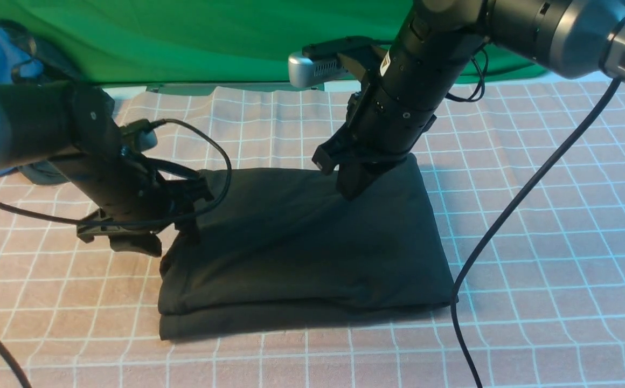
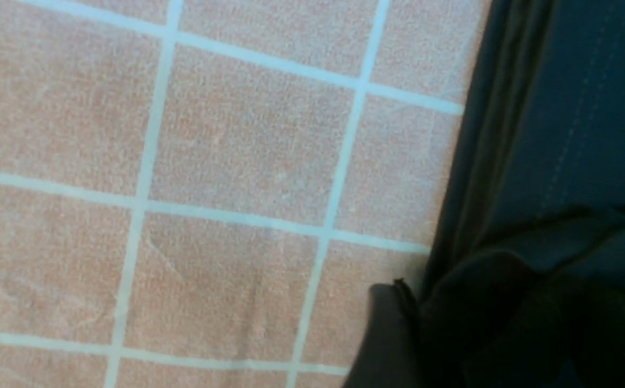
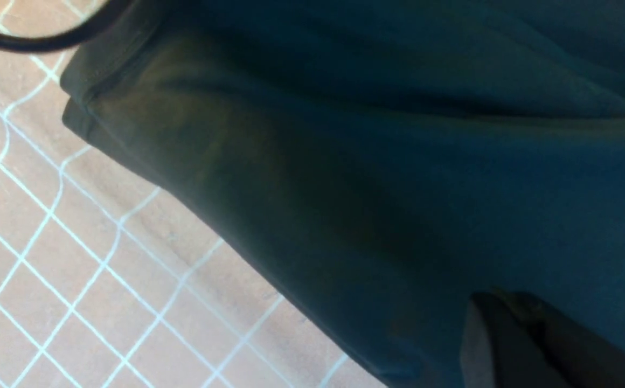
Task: Fold a long-sleeved shirt over a pink coffee tablecloth.
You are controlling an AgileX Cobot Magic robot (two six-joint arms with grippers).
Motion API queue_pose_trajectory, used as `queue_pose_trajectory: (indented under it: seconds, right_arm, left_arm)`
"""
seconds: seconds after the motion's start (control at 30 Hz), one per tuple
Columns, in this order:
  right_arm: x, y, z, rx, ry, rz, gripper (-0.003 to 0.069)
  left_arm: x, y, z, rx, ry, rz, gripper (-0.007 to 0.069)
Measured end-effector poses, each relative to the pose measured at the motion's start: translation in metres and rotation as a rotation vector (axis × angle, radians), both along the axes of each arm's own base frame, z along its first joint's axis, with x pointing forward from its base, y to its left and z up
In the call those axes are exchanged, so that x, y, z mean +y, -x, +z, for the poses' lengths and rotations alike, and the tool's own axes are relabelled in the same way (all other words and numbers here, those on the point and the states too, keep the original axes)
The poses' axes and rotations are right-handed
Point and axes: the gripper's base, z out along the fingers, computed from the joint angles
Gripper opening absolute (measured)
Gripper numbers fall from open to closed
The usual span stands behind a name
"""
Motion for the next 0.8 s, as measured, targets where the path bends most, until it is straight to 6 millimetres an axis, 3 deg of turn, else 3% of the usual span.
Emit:
queue_pose_trajectory:
  seconds: [0.13,0.2,0.23,0.3,0.33,0.47,0.67,0.8]
  right_arm:
    - [-0.003,-0.002,0.0,-0.003,0.005,-0.002,0.0044]
    - [-0.003,-0.002,0.0,-0.006,0.005,-0.003,0.0045]
    - [-0.004,-0.003,0.0,-0.008,0.006,-0.003,0.0045]
    - [-0.004,-0.003,0.0,-0.019,0.011,0.006,0.0045]
    - [-0.004,-0.003,0.0,-0.021,0.012,0.008,0.0045]
    - [-0.005,-0.004,0.0,-0.026,0.018,0.011,0.005]
    - [-0.008,-0.007,0.0,-0.049,0.03,0.003,0.0052]
    - [-0.017,-0.014,0.0,-0.058,0.029,-0.025,0.0055]
  left_arm:
    - [-0.001,-0.001,-0.005,0.007,0.001,-0.043,0.0439]
    - [-0.002,0.0,-0.006,0.013,0.005,-0.066,0.0332]
    - [-0.002,0.0,-0.006,0.012,0.005,-0.067,0.032]
    - [-0.003,0.0,-0.006,0.014,0.007,-0.089,0.0141]
    - [-0.003,0.0,-0.005,0.012,0.004,-0.102,0.0099]
    - [-0.003,0.002,0.002,-0.011,0.0,-0.121,0.0085]
    - [0.0,0.006,0.035,-0.129,0.0,-0.097,0.0085]
    - [0.005,0.005,0.04,-0.161,-0.021,-0.039,0.0085]
